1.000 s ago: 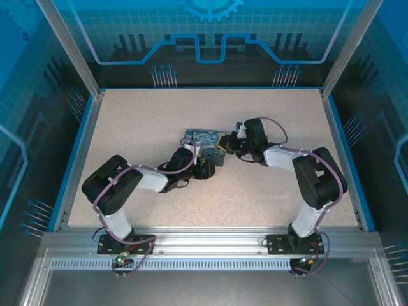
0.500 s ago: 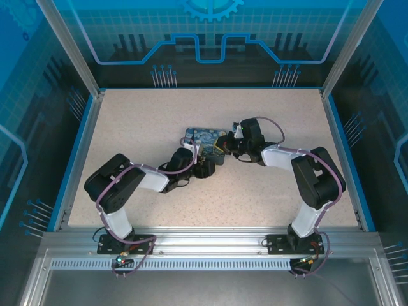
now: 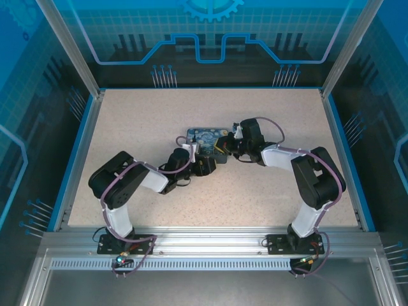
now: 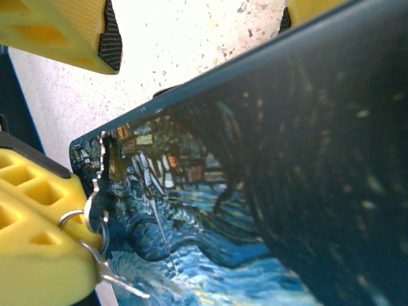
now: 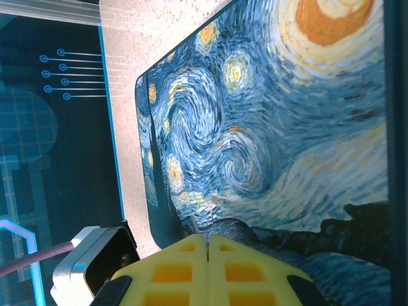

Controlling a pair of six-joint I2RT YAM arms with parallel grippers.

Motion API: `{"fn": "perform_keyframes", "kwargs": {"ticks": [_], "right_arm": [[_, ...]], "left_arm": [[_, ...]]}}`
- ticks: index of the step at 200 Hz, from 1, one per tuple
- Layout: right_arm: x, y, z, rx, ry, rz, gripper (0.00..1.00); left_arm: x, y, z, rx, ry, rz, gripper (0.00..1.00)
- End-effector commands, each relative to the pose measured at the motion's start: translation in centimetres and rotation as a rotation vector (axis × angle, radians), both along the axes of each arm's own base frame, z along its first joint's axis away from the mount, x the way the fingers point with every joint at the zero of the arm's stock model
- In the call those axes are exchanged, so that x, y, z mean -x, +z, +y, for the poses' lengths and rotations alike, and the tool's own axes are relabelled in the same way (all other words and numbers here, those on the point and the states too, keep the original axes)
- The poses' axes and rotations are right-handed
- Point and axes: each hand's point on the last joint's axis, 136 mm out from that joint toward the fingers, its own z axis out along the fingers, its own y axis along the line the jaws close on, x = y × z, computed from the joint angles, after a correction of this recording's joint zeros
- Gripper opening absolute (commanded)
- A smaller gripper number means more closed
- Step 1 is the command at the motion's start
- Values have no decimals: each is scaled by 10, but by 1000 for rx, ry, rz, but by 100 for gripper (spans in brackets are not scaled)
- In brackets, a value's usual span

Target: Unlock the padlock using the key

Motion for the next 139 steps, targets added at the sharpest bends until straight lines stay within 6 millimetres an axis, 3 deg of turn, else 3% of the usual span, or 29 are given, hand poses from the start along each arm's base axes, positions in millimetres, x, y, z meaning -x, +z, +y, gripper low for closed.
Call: {"fn": "perform_keyframes", "kwargs": {"ticks": [1,43,97,139], "right_arm": [[2,-4,3,16,12,1,0],[1,-4,3,15,12,3,0],[2,-7,2,17,12,9,0],[2,-8,1,20,10,11,0]], "left_arm": [[0,-7,0,45,11,30,66],[0,-12,-1,-15,-13,24,65],[6,22,-18,-4,-71,-67,62],[4,18,-21,-7,-69,-59,62]]}}
